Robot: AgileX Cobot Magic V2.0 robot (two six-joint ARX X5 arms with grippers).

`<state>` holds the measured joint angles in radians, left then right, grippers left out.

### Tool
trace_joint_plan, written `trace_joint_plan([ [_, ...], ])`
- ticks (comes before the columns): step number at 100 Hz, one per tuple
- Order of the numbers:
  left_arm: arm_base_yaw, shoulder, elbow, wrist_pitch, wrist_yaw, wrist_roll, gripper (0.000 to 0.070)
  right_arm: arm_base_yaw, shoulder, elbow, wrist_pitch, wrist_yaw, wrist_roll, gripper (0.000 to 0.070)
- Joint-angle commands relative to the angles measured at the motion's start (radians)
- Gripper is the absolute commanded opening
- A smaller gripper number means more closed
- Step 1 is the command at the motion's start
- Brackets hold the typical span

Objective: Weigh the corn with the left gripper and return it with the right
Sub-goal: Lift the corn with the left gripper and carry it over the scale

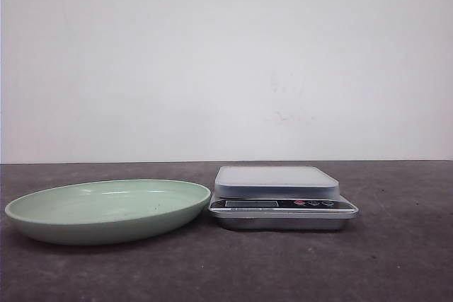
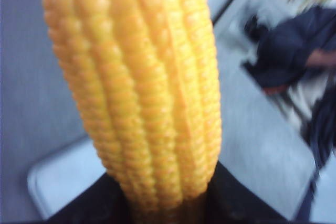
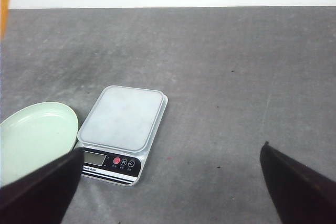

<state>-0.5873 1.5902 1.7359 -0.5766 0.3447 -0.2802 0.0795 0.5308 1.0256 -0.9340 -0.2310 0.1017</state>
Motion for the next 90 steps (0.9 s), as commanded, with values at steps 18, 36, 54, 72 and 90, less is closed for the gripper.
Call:
trace_joint_plan([
  [18, -0.03, 0.056, 0.023, 0.077, -0.08, 0.002, 0.001, 0.003, 0.004, 0.008, 0.005, 0.004, 0.003, 0.0679],
  [36, -0.03, 0.156, 0.023, 0.051, -0.079, 0.0, 0.001, 0.003, 0.004, 0.008, 0.005, 0.004, 0.003, 0.0679],
  [54, -0.031, 0.27, 0.023, 0.043, -0.054, -0.004, 0.001, 0.003, 0.004, 0.008, 0.005, 0.004, 0.003, 0.0679],
  [72, -0.041, 0.378, 0.023, 0.016, -0.045, -0.029, 0.001, 0.003, 0.004, 0.008, 0.002, 0.004, 0.003, 0.0679],
  [90, -0.056, 0.463, 0.023, 0.017, -0.021, -0.067, 0.001, 0.003, 0.004, 0.008, -0.025, 0.005, 0.003, 0.0679],
])
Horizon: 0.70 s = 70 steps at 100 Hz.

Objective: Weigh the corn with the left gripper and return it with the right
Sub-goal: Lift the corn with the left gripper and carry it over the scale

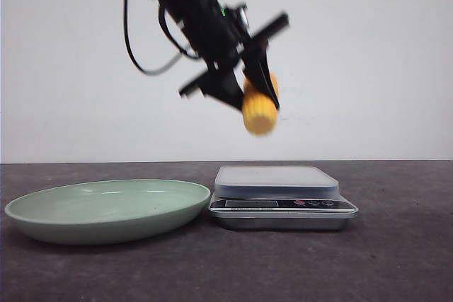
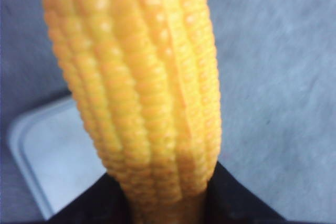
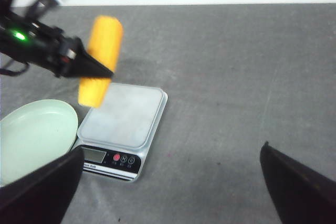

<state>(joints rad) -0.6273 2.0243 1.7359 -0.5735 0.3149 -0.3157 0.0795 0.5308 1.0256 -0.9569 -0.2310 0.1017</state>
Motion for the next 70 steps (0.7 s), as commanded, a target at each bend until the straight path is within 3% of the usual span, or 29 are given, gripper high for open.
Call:
trace_joint_plan([
  [1, -0.017, 0.033, 0.023, 0.015, 0.009, -0.035, 0.001, 0.003, 0.004, 0.008, -0.003, 0.005, 0.003, 0.0679],
  [27, -0.035, 0.095, 0.023, 0.012, 0.007, -0.045, 0.001, 0.003, 0.004, 0.008, -0.04, 0.048, 0.003, 0.0679],
  [45, -0.042, 0.118, 0.023, -0.01, 0.0, -0.162, 0.0011, 0.003, 0.004, 0.008, -0.027, 0.079, 0.003, 0.0679],
  [70, -0.047, 0.145, 0.023, -0.097, 0.002, -0.187, 0.0011, 0.003, 0.004, 0.008, -0.023, 0.079, 0.003, 0.0679],
])
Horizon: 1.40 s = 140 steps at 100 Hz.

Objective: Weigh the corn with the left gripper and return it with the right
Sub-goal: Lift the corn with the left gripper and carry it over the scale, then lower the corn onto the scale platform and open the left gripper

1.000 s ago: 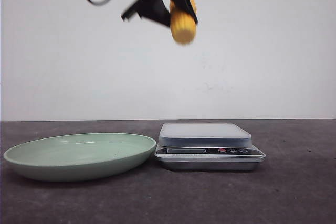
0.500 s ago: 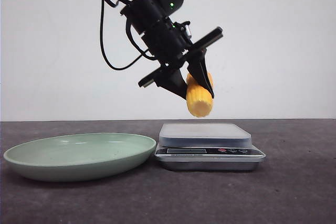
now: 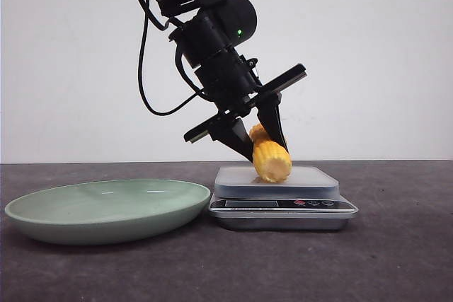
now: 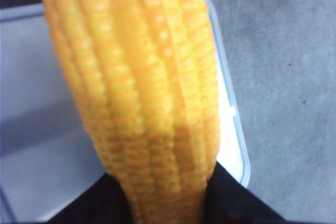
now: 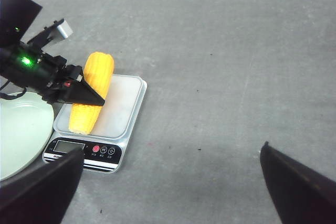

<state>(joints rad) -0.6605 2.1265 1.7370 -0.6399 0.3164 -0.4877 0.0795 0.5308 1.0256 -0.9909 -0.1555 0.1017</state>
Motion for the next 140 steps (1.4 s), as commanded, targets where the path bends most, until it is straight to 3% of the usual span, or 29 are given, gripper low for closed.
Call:
trace_joint_plan([
  [1, -0.013, 0.043, 0.021, -0.034, 0.003, -0.017, 0.0012, 0.003, 0.004, 0.008, 0.011, 0.003, 0.003, 0.0679],
  [21, -0.013, 0.047, 0.021, -0.055, 0.022, -0.027, 0.0065, 0.003, 0.004, 0.008, 0.011, 0.003, 0.003, 0.0679],
  [28, -0.013, 0.047, 0.021, -0.056, 0.024, -0.038, 0.018, 0.003, 0.003, 0.008, 0.011, 0.003, 0.003, 0.0679],
  [41, -0.013, 0.047, 0.021, -0.057, 0.029, -0.076, 0.0473, 0.003, 0.003, 0.008, 0.011, 0.002, 0.003, 0.0679],
  [46, -0.013, 0.047, 0.021, -0.057, 0.037, -0.079, 0.0528, 0.003, 0.003, 0.008, 0.011, 0.002, 0.003, 0.0679],
  [69, -0.009, 0.047, 0.029, -0.074, 0.056, -0.082, 0.0536, 0.003, 0.003, 0.008, 0.011, 0.0, 0.002, 0.0679],
  [85, -0.002, 0.047, 0.058, -0.097, 0.054, -0.082, 0.069, 0.003, 0.003, 0.008, 0.01, -0.001, 0.002, 0.0679],
  [111, 0.016, 0.047, 0.18, -0.181, 0.003, -0.061, 0.0691, 0.003, 0.003, 0.008, 0.01, -0.001, -0.005, 0.0679],
  [140, 0.027, 0.047, 0.431, -0.335, -0.133, 0.069, 0.0676, 0.003, 0.003, 0.008, 0.006, -0.002, -0.007, 0.0679],
])
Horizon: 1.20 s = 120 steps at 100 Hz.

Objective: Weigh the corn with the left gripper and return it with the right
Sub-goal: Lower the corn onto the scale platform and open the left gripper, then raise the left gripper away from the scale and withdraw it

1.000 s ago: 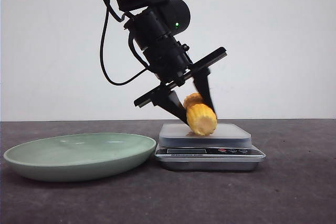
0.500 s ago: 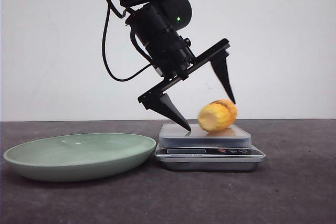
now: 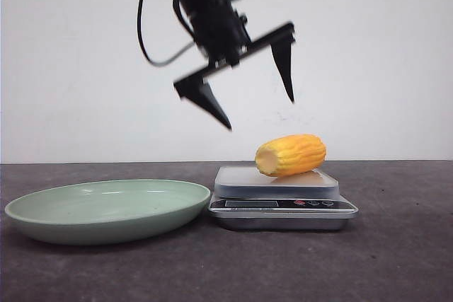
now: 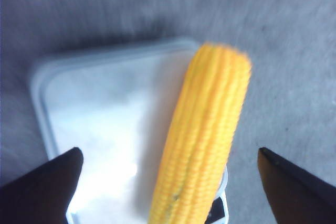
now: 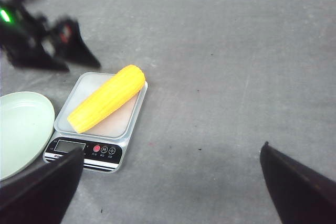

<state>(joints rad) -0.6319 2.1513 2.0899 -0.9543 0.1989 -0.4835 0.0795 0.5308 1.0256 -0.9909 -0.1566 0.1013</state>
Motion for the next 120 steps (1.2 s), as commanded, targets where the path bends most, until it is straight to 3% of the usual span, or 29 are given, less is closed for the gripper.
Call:
trace_joint_plan([
  [1, -0.002, 0.022, 0.089, -0.027, -0.016, 0.071, 0.0673, 0.003, 0.003, 0.008, 0.006, -0.001, -0.008, 0.0679],
  [14, -0.002, 0.022, 0.227, -0.111, -0.016, 0.13, 0.0654, 0.003, 0.003, 0.008, -0.005, -0.001, -0.012, 0.0679],
  [34, -0.005, 0.022, 0.437, -0.276, -0.017, 0.213, 0.0505, 0.003, 0.003, 0.008, -0.007, -0.004, -0.013, 0.0679],
  [50, -0.004, 0.022, 0.613, -0.438, -0.025, 0.277, 0.0493, 0.003, 0.003, 0.008, -0.026, -0.012, -0.017, 0.0679],
  [57, -0.004, 0.022, 0.689, -0.507, -0.039, 0.304, 0.0444, 0.003, 0.003, 0.008, -0.036, -0.012, -0.023, 0.0679],
  [78, -0.007, -0.049, 0.791, -0.517, -0.018, 0.291, 0.0428, 0.003, 0.003, 0.008, -0.045, -0.039, -0.023, 0.0679],
  [120, -0.017, -0.369, 0.793, -0.521, -0.025, 0.309, 0.0429, 0.006, 0.004, 0.008, -0.042, -0.055, 0.008, 0.0679],
])
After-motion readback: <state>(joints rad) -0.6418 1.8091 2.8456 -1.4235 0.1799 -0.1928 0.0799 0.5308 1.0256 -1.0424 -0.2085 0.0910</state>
